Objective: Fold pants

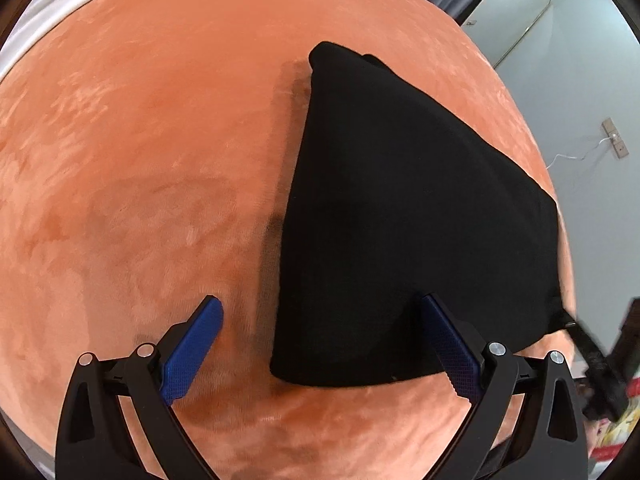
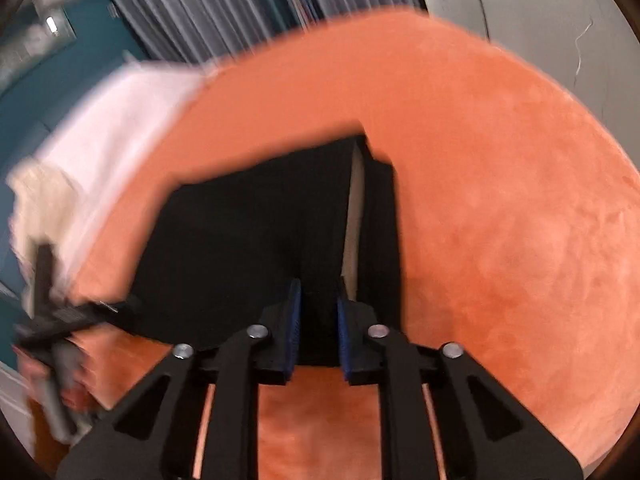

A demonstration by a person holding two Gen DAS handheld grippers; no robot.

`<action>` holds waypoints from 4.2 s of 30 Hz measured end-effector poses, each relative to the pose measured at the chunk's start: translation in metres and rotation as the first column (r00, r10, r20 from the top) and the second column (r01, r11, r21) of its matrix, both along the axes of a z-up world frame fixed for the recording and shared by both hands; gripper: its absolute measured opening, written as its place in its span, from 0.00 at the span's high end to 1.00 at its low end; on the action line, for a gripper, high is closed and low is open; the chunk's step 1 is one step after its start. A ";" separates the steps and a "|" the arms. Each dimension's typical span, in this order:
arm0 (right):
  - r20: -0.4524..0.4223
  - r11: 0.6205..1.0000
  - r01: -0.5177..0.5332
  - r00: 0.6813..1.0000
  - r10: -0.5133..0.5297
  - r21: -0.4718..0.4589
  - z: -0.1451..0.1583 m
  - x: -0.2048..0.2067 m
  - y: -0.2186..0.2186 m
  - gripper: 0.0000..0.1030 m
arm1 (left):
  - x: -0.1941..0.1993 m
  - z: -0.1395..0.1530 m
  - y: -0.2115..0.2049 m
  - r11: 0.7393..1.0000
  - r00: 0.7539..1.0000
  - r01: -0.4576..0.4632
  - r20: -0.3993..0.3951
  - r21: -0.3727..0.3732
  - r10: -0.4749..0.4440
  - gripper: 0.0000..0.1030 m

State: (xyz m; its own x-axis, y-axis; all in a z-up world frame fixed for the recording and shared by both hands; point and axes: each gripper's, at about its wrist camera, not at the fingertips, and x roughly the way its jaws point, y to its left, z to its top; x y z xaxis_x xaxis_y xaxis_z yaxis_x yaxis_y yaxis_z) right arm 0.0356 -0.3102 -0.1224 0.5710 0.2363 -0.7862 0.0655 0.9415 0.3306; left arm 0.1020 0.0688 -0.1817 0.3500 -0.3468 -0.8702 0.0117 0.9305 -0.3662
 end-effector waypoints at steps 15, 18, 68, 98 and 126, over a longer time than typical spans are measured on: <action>-0.085 0.916 0.126 0.991 -0.101 0.381 -0.038 0.014 -0.037 0.11 | 0.019 -0.013 0.006 0.988 0.998 -0.008 0.054 -0.157 0.017 0.05; -0.042 0.921 0.086 0.996 -0.076 0.381 -0.037 0.019 -0.023 0.04 | 0.023 -0.015 0.012 0.977 0.998 -0.020 0.062 -0.212 0.034 0.05; 0.044 0.925 0.042 0.997 -0.063 0.378 -0.015 -0.053 0.017 0.62 | -0.061 0.033 0.027 0.975 0.992 0.016 0.124 -0.220 0.012 0.83; 0.407 0.943 -0.100 0.913 -0.040 0.317 0.053 0.280 0.003 0.64 | 0.256 0.123 -0.027 0.998 0.821 0.060 0.569 0.005 -0.052 0.82; 0.215 0.986 -0.028 0.977 -0.007 0.161 -0.038 0.384 0.000 1.00 | 0.363 0.002 -0.058 0.990 0.942 -0.120 0.324 0.076 0.090 0.05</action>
